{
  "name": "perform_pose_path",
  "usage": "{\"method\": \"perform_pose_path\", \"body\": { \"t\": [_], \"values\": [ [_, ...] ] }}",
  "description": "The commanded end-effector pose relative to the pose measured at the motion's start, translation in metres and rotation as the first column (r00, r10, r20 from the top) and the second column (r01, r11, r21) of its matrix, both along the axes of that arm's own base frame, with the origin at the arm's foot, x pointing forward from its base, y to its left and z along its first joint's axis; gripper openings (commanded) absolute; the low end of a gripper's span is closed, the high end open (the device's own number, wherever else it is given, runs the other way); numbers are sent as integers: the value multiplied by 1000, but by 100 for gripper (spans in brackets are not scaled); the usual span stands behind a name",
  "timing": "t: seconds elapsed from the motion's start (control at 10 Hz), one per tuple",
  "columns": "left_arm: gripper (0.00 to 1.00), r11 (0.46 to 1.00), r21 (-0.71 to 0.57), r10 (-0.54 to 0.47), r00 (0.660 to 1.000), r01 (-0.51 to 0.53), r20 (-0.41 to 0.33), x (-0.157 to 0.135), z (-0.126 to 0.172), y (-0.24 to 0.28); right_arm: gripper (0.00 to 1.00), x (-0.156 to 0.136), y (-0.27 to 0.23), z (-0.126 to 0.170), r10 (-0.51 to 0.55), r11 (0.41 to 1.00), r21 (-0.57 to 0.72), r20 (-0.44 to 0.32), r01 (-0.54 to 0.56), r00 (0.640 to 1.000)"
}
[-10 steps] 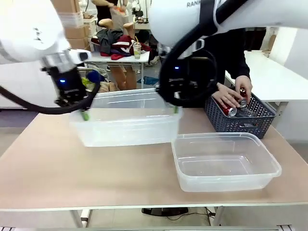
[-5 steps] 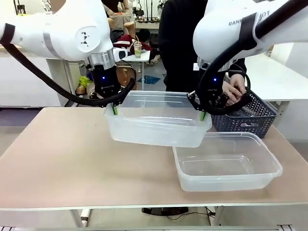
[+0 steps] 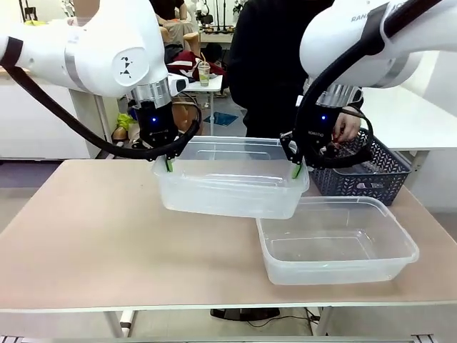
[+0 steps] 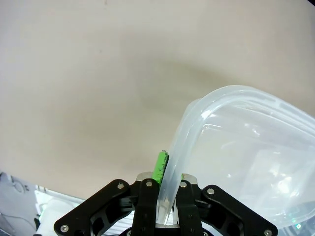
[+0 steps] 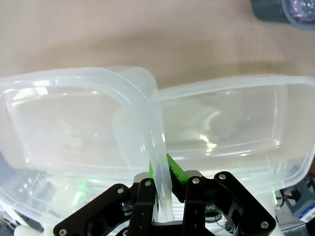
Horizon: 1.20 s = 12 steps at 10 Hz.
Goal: Sort the waste into each basket.
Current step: Pick up the Organizing box on the left side of the table and lift it, then offer the picked Organizing box to the human.
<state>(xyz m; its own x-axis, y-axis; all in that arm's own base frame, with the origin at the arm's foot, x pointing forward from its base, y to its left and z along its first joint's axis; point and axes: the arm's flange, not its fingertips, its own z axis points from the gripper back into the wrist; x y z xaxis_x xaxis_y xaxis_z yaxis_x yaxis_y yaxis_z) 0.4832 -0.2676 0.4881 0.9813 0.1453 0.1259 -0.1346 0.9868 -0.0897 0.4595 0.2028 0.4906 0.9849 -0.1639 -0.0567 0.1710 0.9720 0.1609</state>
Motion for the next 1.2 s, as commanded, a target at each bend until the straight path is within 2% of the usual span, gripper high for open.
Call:
{"method": "perform_pose_path", "body": {
  "t": [0.0,1.1],
  "values": [
    [6,1000,2,-6,1000,6,-2,0,0,0,5,-2,2,2,12,1000,-13,7,-12,1000],
    [6,1000,2,-6,1000,6,-2,0,0,0,5,-2,2,2,12,1000,-13,7,-12,1000]
  ]
}}
